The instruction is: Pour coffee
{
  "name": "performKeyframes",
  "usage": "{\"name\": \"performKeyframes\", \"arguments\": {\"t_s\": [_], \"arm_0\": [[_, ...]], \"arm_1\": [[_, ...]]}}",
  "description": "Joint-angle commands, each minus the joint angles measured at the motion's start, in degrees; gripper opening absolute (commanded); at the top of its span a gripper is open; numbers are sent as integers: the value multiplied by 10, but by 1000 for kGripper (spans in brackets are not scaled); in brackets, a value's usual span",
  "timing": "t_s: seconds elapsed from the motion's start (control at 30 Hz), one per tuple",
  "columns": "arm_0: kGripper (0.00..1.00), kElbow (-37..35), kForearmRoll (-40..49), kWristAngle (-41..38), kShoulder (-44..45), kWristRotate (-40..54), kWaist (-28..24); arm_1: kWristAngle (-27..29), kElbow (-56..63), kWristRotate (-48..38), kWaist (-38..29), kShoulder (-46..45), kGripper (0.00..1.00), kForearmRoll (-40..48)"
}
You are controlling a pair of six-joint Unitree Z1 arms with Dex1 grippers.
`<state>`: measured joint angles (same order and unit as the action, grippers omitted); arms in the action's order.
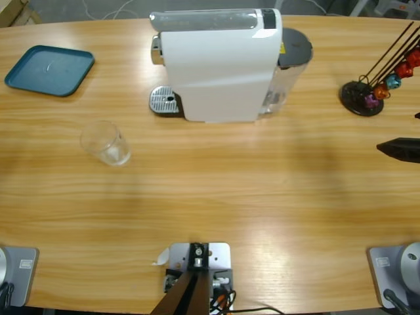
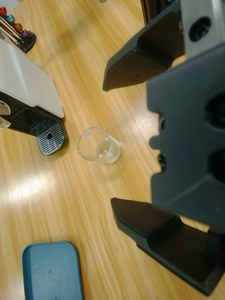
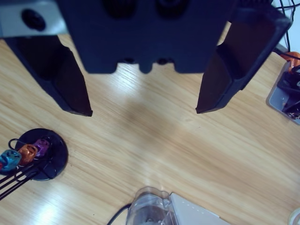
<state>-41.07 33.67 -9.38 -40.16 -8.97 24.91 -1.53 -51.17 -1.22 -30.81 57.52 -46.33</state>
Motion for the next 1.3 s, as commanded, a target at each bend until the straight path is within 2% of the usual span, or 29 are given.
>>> {"name": "performKeyframes", "arguments": {"t_s": [0.03,0.23,0.3,0.33,0.43,0.5,0.7,0.83,1.0,1.07,1.13,1.3], "arm_0": [[999,18,-6,7,-16,6,5],[980,19,-12,6,-20,6,5],[940,2,-40,6,-35,-29,4],[878,-36,-47,6,-69,-56,3],[871,-145,-48,-22,-192,-126,1],[872,-194,-55,-53,-270,-156,-7],[862,-234,-130,-122,-420,-279,-14],[859,-280,-146,-138,-487,-283,-14],[857,-356,-146,-207,-569,-283,-11],[837,-369,-146,-223,-591,-289,-5],[771,-374,-146,-244,-611,-299,3],[770,-372,-145,-250,-623,-311,15]], "arm_1": [[10,13,-7,0,17,1000,-4],[10,13,-7,0,20,1000,-5],[10,12,-7,0,21,1000,-5],[10,12,-7,0,26,1000,-6],[9,8,-6,-1,43,1000,-11],[9,8,-6,-3,50,1000,-15],[10,9,-6,-4,44,1000,-14],[10,5,-6,-4,63,1000,-16],[10,4,-6,-4,67,1000,-17],[10,4,-6,-4,68,1000,-17],[10,3,-6,-4,72,1000,-17],[10,3,-6,-4,74,1000,-17]]}}
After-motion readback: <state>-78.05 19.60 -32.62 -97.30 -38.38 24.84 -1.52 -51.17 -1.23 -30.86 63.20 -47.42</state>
